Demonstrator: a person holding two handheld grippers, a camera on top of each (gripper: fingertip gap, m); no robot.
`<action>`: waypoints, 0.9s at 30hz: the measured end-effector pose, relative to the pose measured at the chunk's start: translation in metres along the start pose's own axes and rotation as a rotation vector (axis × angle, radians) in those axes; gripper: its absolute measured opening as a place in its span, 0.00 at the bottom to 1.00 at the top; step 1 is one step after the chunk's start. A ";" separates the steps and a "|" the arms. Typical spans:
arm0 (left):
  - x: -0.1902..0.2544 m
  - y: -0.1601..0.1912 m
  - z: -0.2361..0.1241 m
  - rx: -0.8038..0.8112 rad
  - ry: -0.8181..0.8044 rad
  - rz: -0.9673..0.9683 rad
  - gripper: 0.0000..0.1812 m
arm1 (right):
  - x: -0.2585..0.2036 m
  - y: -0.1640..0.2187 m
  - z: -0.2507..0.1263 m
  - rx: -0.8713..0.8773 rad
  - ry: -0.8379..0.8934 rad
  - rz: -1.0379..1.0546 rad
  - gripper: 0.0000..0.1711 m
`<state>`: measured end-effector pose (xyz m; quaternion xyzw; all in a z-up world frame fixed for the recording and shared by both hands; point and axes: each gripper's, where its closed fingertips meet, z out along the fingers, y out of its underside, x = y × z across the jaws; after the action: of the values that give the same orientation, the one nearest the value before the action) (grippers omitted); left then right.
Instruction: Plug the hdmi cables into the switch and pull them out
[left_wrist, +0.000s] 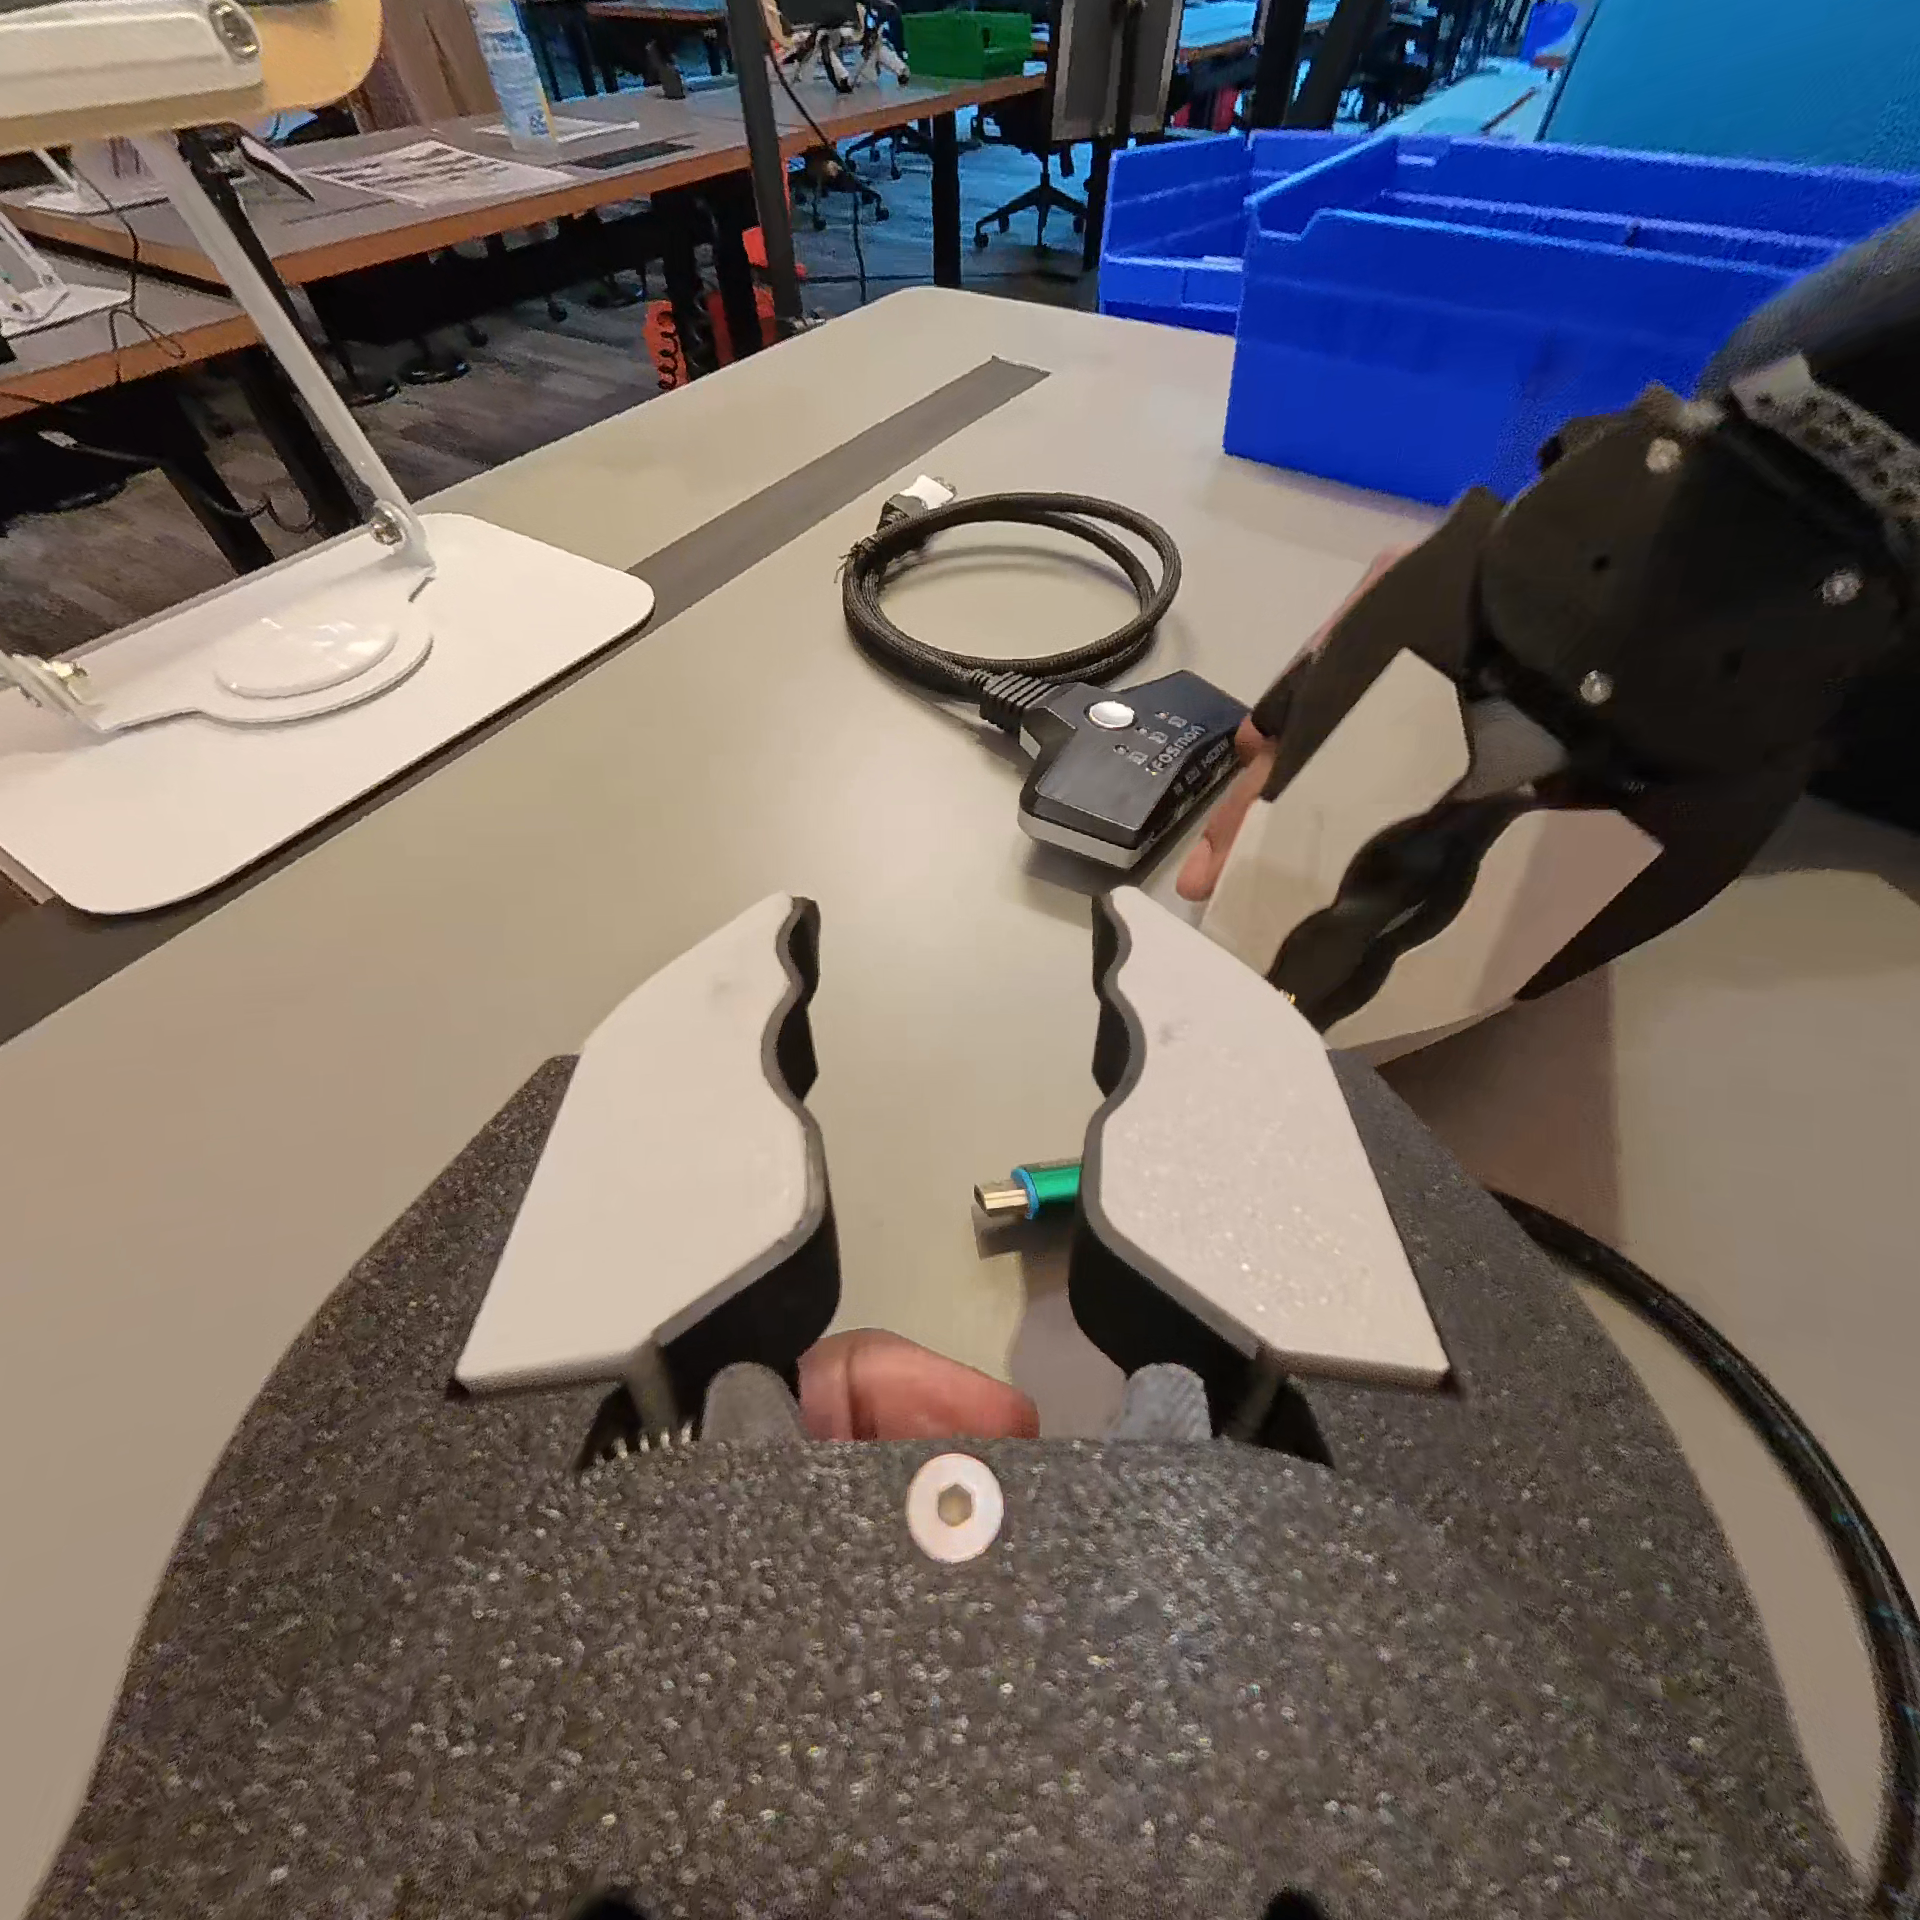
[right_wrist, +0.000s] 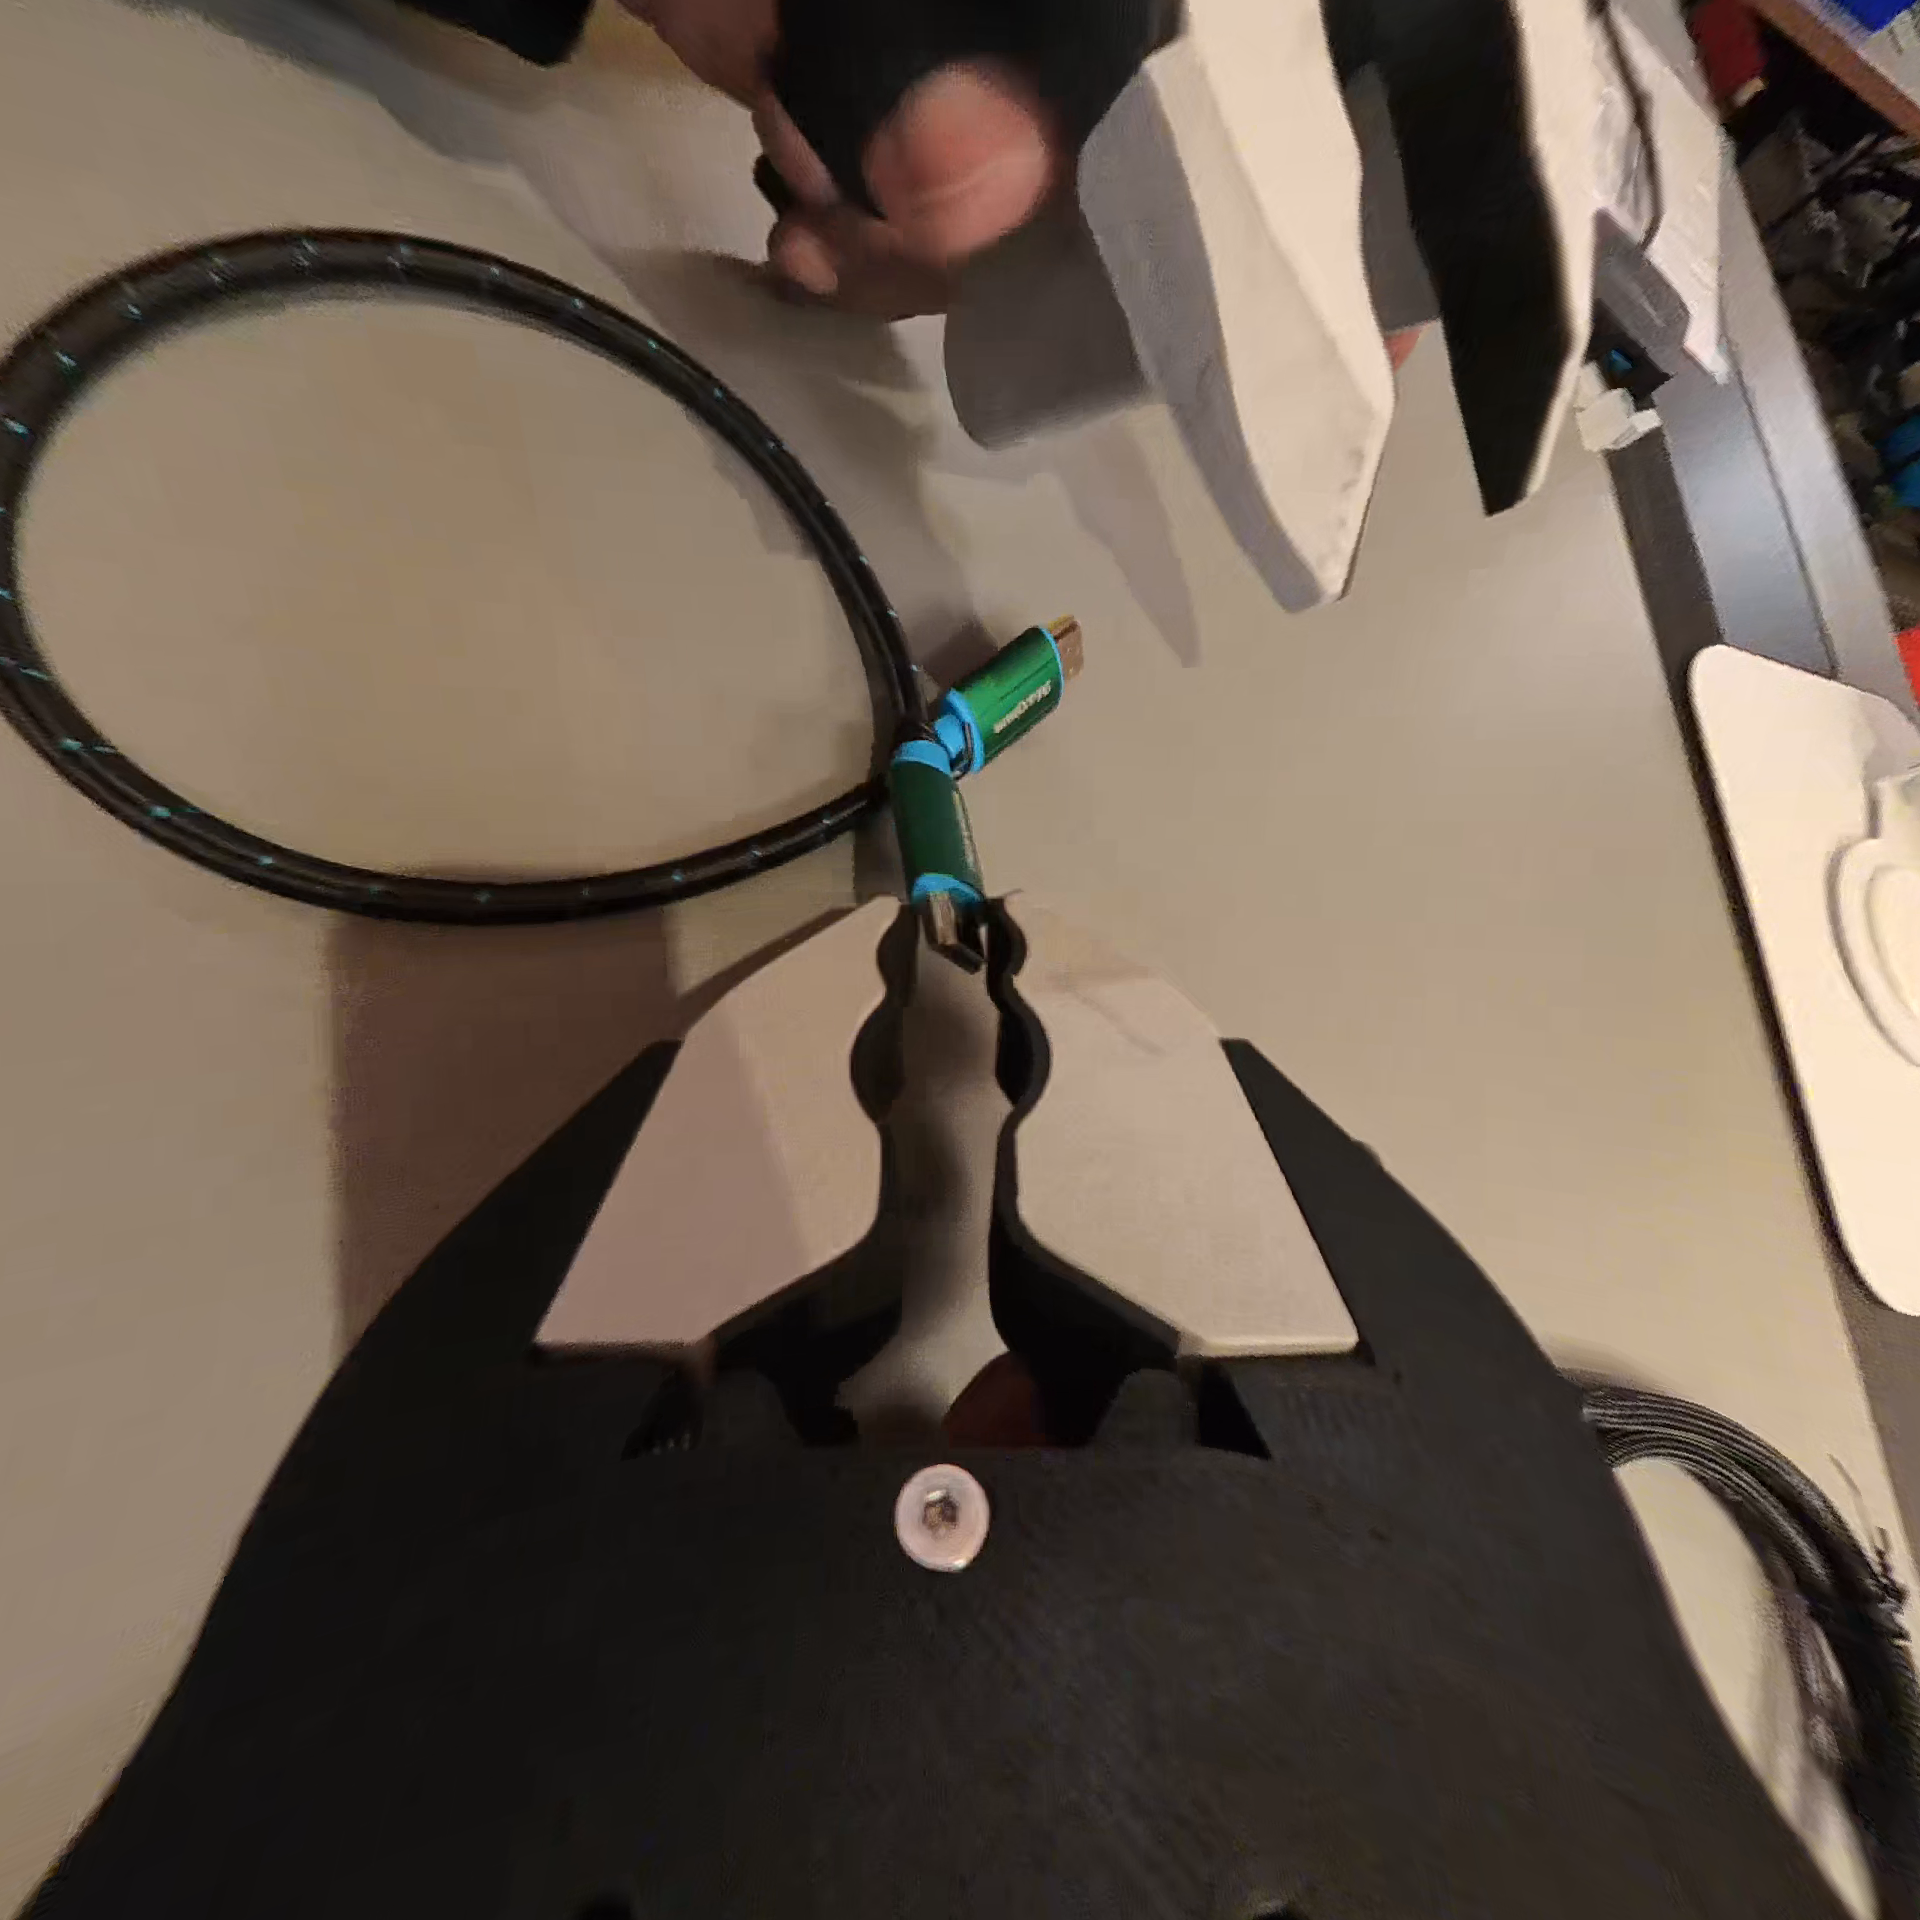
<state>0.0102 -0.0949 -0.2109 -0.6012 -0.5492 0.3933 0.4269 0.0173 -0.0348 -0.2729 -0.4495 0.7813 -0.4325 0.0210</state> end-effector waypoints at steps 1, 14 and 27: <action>-0.001 0.000 0.000 0.008 0.001 -0.017 0.28 | 0.001 0.000 0.001 -0.001 0.014 -0.013 0.07; -0.027 0.000 -0.010 0.092 0.017 -0.311 0.28 | 0.027 -0.024 -0.031 0.263 0.207 -0.110 0.05; -0.008 0.008 -0.004 -0.010 0.115 -0.342 0.27 | 0.034 -0.038 -0.042 0.344 0.248 -0.044 0.03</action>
<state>0.0164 -0.1038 -0.2173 -0.5227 -0.6202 0.2773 0.5150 0.0057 -0.0401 -0.2079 -0.3997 0.6826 -0.6117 -0.0083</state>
